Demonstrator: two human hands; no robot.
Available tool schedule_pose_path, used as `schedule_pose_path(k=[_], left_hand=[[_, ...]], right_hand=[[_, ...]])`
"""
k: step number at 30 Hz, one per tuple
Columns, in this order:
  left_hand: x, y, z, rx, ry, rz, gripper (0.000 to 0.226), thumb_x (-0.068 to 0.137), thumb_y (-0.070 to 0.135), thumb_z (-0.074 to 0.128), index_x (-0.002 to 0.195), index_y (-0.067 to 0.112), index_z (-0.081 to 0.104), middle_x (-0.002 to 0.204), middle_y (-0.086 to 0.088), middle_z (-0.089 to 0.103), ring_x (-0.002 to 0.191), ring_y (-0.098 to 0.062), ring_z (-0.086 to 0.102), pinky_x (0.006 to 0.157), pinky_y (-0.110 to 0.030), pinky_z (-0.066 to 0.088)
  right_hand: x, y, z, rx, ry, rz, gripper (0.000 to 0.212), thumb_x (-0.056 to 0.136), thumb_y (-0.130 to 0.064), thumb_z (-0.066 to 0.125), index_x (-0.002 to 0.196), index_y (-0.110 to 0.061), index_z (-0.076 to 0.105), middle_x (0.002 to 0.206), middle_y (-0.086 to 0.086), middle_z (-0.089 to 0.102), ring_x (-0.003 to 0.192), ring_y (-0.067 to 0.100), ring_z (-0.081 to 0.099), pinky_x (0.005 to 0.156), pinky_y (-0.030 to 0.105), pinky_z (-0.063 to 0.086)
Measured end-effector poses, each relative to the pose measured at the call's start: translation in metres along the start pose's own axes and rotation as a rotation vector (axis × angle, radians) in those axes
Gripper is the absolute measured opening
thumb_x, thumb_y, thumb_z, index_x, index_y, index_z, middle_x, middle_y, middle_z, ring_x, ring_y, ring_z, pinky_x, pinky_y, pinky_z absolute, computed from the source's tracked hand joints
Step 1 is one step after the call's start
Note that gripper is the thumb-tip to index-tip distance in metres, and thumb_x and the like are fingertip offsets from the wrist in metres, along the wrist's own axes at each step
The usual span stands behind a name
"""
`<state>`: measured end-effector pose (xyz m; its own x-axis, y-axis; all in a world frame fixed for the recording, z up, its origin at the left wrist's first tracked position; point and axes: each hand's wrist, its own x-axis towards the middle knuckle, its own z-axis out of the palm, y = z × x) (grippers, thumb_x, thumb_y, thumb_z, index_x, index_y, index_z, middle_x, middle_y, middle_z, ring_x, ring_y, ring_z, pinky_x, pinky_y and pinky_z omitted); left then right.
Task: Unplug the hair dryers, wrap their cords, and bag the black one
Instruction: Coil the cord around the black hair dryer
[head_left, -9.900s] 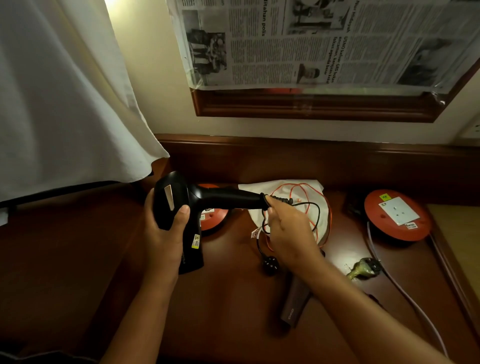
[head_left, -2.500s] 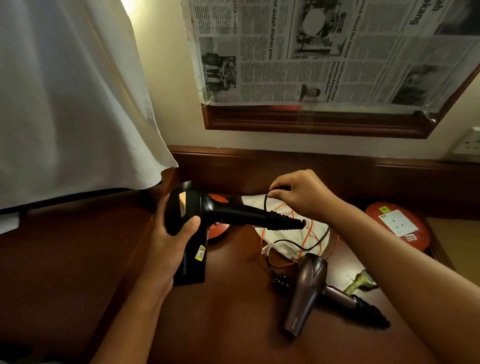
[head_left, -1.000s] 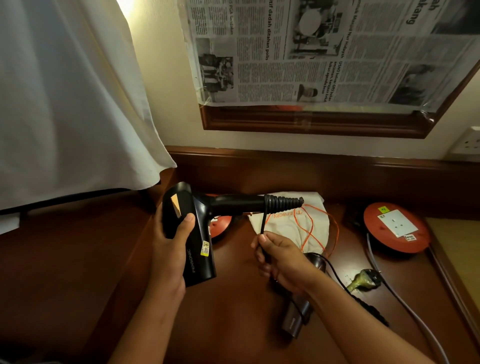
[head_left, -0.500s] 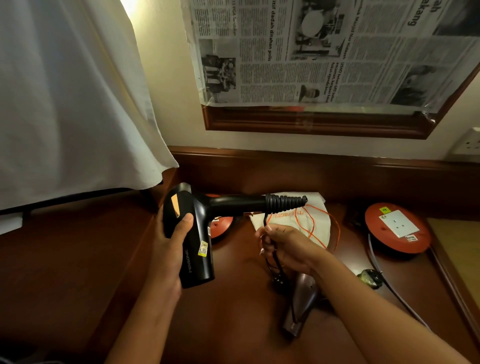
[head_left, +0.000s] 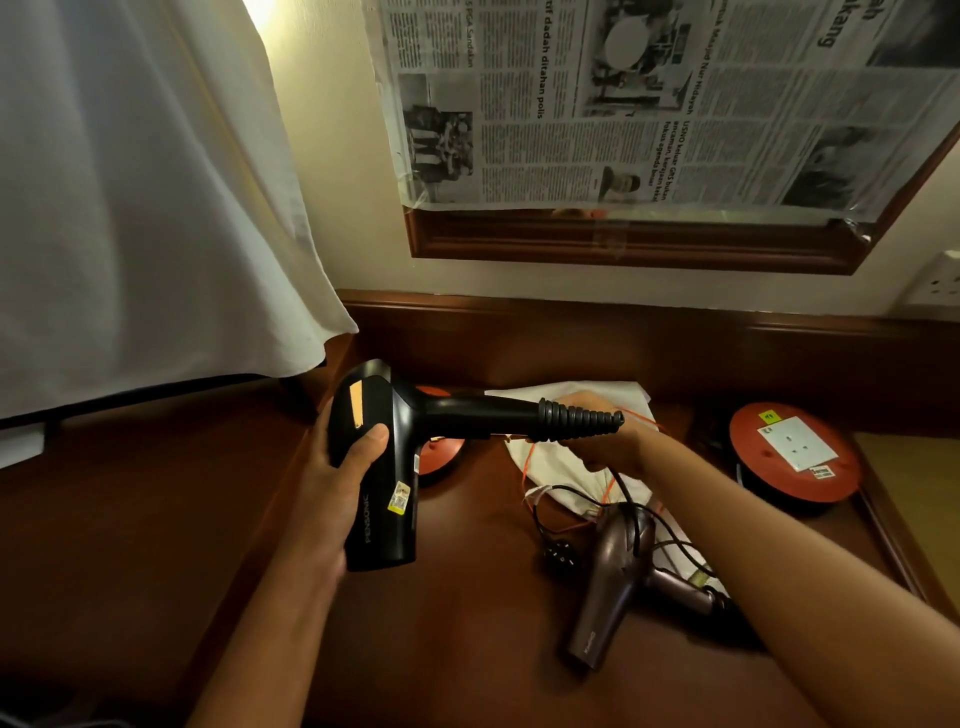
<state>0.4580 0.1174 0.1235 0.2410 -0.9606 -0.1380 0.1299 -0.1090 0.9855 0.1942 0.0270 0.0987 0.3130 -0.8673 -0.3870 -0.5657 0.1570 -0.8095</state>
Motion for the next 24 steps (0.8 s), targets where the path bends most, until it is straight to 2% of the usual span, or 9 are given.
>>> schedule_pose_path(k=[2,3,6,8,11,14,18,21,24], left_hand=[[0.0,0.001,-0.002,0.003,-0.033,-0.004,0.048,0.069,0.032,0.076,0.109,0.051,0.057,0.109,0.004,0.069,0.101,-0.022,0.067,0.081,-0.039,0.054],[-0.001,0.002,-0.002,0.009,-0.056,-0.007,0.044,0.07,0.032,0.074,0.105,0.053,0.059,0.106,0.006,0.071,0.099,-0.021,0.068,0.077,-0.038,0.054],[-0.003,0.002,-0.003,0.028,-0.088,0.007,0.035,0.071,0.035,0.066,0.095,0.06,0.061,0.097,0.012,0.072,0.089,-0.013,0.07,0.07,-0.032,0.055],[-0.003,0.002,-0.001,0.022,-0.08,0.026,0.039,0.072,0.031,0.071,0.098,0.058,0.06,0.096,0.011,0.072,0.086,-0.011,0.07,0.068,-0.03,0.055],[-0.003,0.001,0.002,0.011,-0.055,0.067,0.047,0.075,0.023,0.074,0.112,0.046,0.057,0.097,0.009,0.071,0.085,-0.01,0.07,0.063,-0.024,0.055],[0.0,0.0,0.004,0.02,-0.019,0.09,0.051,0.081,0.019,0.072,0.121,0.043,0.054,0.104,0.008,0.07,0.093,-0.013,0.07,0.063,-0.021,0.055],[0.004,-0.002,0.002,0.059,0.012,0.112,0.053,0.082,0.02,0.072,0.122,0.049,0.051,0.111,0.006,0.067,0.1,-0.017,0.068,0.071,-0.025,0.054],[0.003,-0.001,0.002,0.1,0.016,0.147,0.052,0.083,0.022,0.072,0.116,0.056,0.05,0.115,0.007,0.065,0.104,-0.016,0.066,0.082,-0.033,0.055],[0.005,-0.004,0.002,0.131,0.043,0.162,0.053,0.084,0.026,0.072,0.121,0.054,0.048,0.121,0.008,0.062,0.11,-0.017,0.063,0.091,-0.041,0.053]], right_hand=[[0.004,-0.005,-0.008,-0.127,0.034,-0.09,0.018,0.085,0.01,0.048,0.077,0.006,0.063,0.056,0.015,0.049,0.044,0.01,0.04,0.043,0.021,0.033],[0.006,-0.007,-0.011,-0.145,0.037,-0.108,0.015,0.087,0.001,0.056,0.079,0.005,0.067,0.063,0.022,0.058,0.048,0.013,0.047,0.046,0.024,0.038],[0.008,-0.015,-0.021,-0.161,0.077,-0.147,0.027,0.087,-0.03,0.066,0.077,-0.005,0.072,0.068,0.011,0.064,0.057,0.009,0.056,0.056,0.023,0.044],[0.004,-0.023,-0.028,-0.111,0.088,-0.201,0.018,0.087,-0.025,0.067,0.083,-0.008,0.072,0.068,0.004,0.061,0.052,0.005,0.052,0.053,0.02,0.042],[-0.001,-0.037,-0.038,-0.058,0.097,-0.252,0.007,0.085,-0.015,0.069,0.086,-0.008,0.071,0.069,0.008,0.06,0.052,0.013,0.048,0.049,0.024,0.04],[-0.004,-0.052,-0.044,-0.126,0.127,-0.317,0.002,0.081,-0.009,0.072,0.083,-0.009,0.073,0.069,-0.001,0.066,0.055,-0.003,0.057,0.055,0.01,0.042],[-0.009,-0.062,-0.047,-0.177,0.157,-0.378,0.006,0.077,-0.01,0.076,0.078,-0.015,0.075,0.077,0.001,0.072,0.067,-0.001,0.064,0.065,0.009,0.048],[-0.012,-0.066,-0.043,-0.247,0.181,-0.391,0.004,0.078,-0.011,0.076,0.082,-0.012,0.076,0.079,0.0,0.073,0.071,0.002,0.066,0.068,0.01,0.05],[-0.019,-0.072,-0.036,-0.382,0.193,-0.422,0.007,0.08,-0.014,0.073,0.086,-0.014,0.077,0.08,-0.004,0.073,0.074,0.003,0.066,0.069,0.013,0.05]])
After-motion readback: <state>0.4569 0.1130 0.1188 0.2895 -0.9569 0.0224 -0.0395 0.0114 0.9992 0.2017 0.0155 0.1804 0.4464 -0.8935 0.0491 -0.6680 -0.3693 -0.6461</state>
